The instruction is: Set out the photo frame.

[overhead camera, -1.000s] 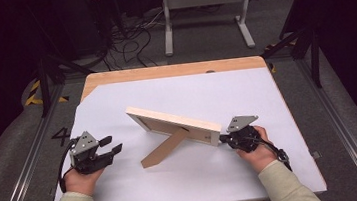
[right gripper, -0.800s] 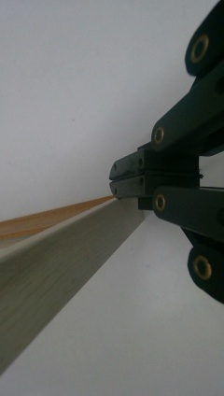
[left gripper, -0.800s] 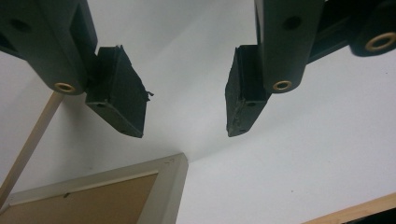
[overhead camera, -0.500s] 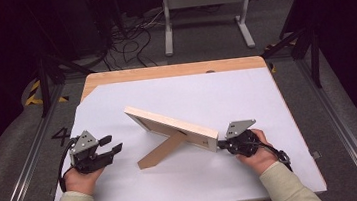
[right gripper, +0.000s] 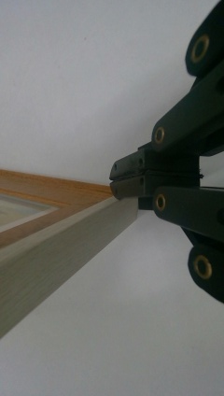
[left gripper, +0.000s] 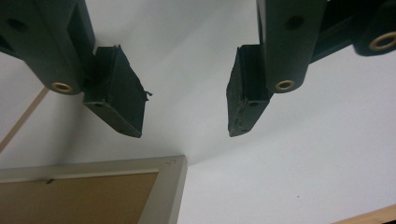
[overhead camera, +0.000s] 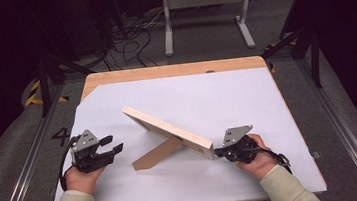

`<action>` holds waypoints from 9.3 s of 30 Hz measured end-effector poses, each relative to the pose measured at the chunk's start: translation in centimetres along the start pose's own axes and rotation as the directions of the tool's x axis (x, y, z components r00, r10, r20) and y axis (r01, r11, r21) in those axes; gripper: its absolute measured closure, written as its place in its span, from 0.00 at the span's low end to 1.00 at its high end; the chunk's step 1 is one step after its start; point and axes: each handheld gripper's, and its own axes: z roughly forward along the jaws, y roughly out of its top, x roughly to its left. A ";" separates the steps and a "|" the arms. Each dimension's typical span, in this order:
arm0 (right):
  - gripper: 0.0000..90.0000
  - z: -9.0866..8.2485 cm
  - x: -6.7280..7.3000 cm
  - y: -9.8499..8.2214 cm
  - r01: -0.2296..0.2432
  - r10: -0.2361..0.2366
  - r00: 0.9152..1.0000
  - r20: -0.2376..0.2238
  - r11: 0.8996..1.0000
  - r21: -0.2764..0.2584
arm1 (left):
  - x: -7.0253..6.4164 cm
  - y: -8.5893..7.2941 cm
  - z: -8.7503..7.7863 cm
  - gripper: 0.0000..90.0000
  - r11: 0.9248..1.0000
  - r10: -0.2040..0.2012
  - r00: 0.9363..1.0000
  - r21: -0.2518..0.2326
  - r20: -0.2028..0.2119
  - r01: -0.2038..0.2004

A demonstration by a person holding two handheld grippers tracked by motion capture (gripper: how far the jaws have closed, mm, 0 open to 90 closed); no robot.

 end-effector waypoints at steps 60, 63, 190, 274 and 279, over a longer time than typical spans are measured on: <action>1.00 1.9 4.8 2.4 0.124 -0.134 0.973 -0.186 0.990 -0.067 | 0.5 -1.0 -1.0 0.48 0.998 -0.061 0.998 0.003 -0.025 0.061; 1.00 2.3 4.5 2.7 0.114 -0.125 0.977 -0.175 0.991 -0.073 | 0.5 -1.1 -1.1 0.48 0.998 -0.067 0.997 0.003 -0.028 0.067; 1.00 6.9 10.0 7.7 0.207 -0.233 0.902 -0.364 0.972 -0.109 | 1.6 -0.9 -3.9 0.74 0.970 -0.243 0.968 -0.017 -0.056 0.242; 0.98 1.0 0.9 4.2 -0.039 0.031 0.997 -0.067 0.992 -0.118 | 2.3 1.9 -8.7 0.49 0.965 -0.258 0.963 0.027 -0.078 0.261; 0.97 -0.1 -0.1 3.0 -0.059 0.057 0.998 -0.028 0.992 -0.114 | 2.4 2.8 -9.2 0.48 0.951 -0.306 0.951 0.037 -0.046 0.308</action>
